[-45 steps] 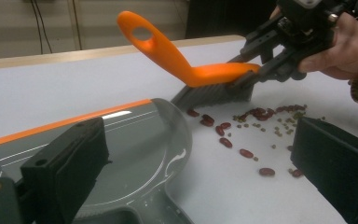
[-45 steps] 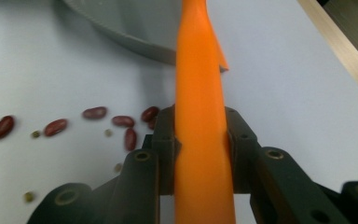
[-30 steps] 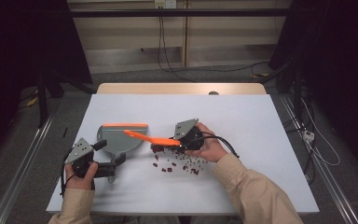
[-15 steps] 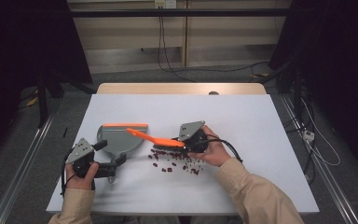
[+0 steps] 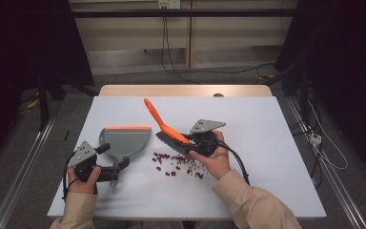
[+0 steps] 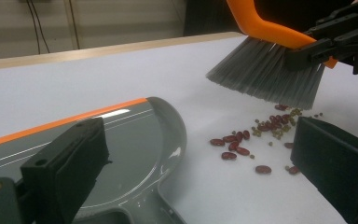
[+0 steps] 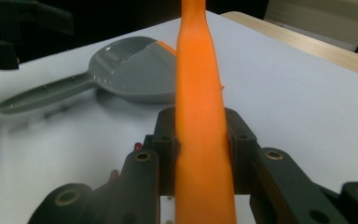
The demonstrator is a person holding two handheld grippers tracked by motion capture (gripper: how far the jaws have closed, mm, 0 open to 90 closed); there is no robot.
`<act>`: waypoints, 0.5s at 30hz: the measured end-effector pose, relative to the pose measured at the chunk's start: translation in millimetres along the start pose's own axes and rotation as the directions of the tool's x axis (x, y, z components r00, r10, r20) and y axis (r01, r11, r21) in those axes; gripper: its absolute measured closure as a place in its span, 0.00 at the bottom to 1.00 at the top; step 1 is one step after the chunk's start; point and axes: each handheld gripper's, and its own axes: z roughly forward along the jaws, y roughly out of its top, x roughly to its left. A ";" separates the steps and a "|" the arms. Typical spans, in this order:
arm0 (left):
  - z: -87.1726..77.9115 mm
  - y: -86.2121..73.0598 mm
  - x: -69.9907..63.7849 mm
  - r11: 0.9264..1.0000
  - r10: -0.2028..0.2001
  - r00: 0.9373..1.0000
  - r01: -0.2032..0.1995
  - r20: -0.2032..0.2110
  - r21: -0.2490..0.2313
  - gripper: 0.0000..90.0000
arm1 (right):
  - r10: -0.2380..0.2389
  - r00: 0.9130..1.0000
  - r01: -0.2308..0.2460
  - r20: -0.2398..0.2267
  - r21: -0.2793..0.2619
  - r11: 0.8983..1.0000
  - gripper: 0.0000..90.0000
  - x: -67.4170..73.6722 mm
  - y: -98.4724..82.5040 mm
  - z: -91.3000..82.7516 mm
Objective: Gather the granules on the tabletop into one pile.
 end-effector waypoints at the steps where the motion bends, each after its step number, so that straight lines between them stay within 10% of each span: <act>1: 0.0 0.1 -0.2 1.000 0.000 1.000 0.000 0.001 -0.001 0.04 | 0.031 1.000 -0.031 -0.001 -0.008 1.000 0.79 2.0 -1.0 0.0; 15: 0.0 0.8 -2.1 1.000 0.011 1.000 -0.011 -0.001 0.002 0.04 | 0.233 0.972 -0.233 -0.018 -0.041 0.972 0.79 27.8 -8.8 5.7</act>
